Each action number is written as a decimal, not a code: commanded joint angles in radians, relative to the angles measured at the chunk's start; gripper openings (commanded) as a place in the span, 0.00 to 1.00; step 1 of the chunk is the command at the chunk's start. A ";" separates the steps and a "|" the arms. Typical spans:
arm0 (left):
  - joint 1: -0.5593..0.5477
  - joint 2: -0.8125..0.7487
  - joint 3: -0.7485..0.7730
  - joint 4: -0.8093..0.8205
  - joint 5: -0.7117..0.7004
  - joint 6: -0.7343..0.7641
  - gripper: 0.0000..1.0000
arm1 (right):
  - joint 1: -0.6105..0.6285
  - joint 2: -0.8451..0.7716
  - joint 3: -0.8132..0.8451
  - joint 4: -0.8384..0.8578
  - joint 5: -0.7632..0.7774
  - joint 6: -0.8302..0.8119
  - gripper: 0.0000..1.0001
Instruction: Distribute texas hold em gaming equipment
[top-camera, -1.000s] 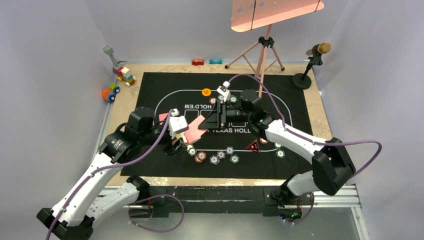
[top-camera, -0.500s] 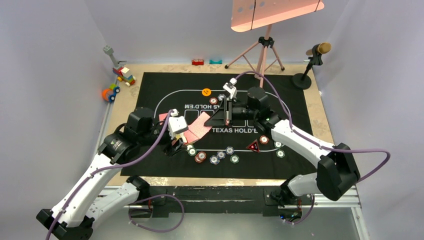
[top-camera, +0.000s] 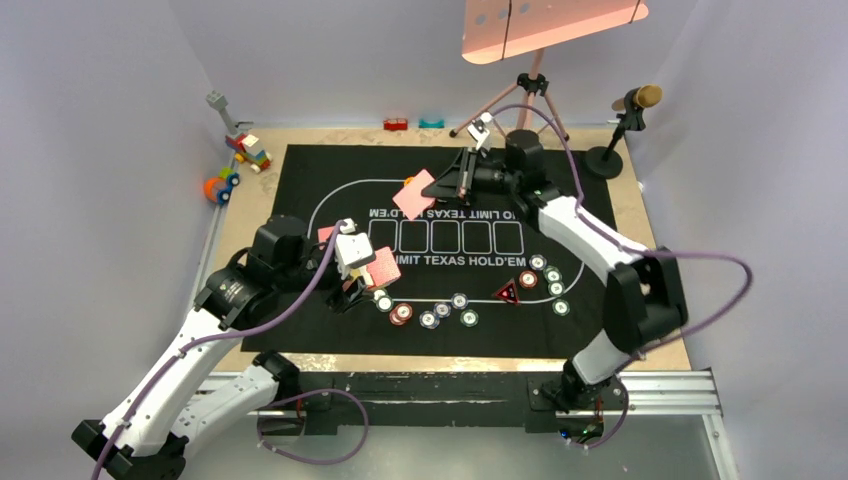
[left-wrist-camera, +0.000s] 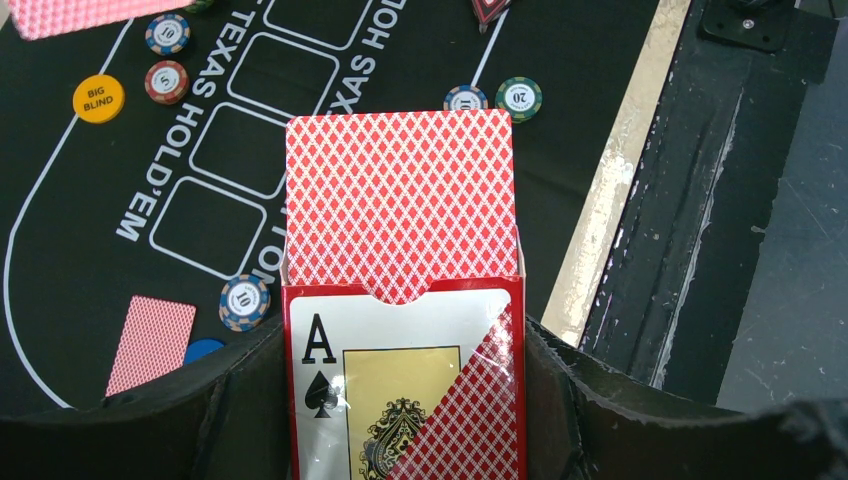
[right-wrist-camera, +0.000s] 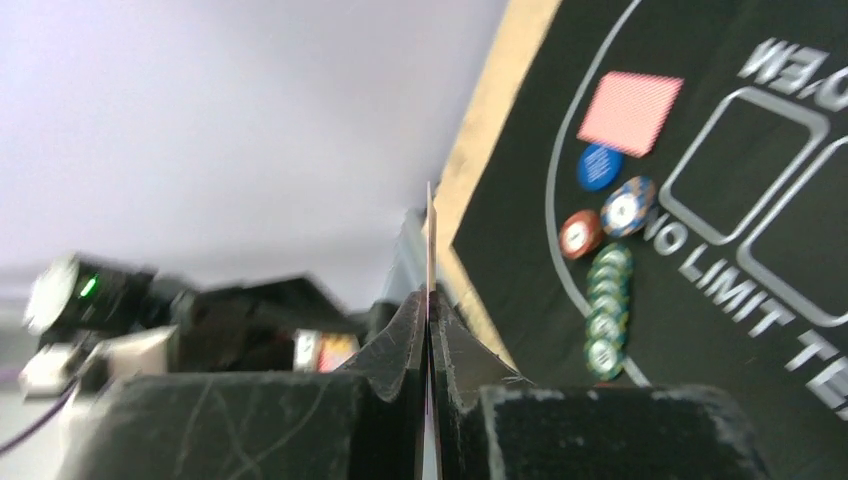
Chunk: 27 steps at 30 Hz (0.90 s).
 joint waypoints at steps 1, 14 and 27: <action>0.002 -0.018 0.023 0.044 0.026 0.006 0.22 | -0.021 0.209 0.152 -0.096 0.111 -0.094 0.03; 0.002 -0.025 0.027 0.043 0.045 0.008 0.22 | -0.025 0.766 0.577 0.024 0.324 -0.020 0.01; 0.003 -0.047 0.029 0.020 0.052 0.007 0.22 | -0.024 0.865 0.699 -0.107 0.515 -0.042 0.17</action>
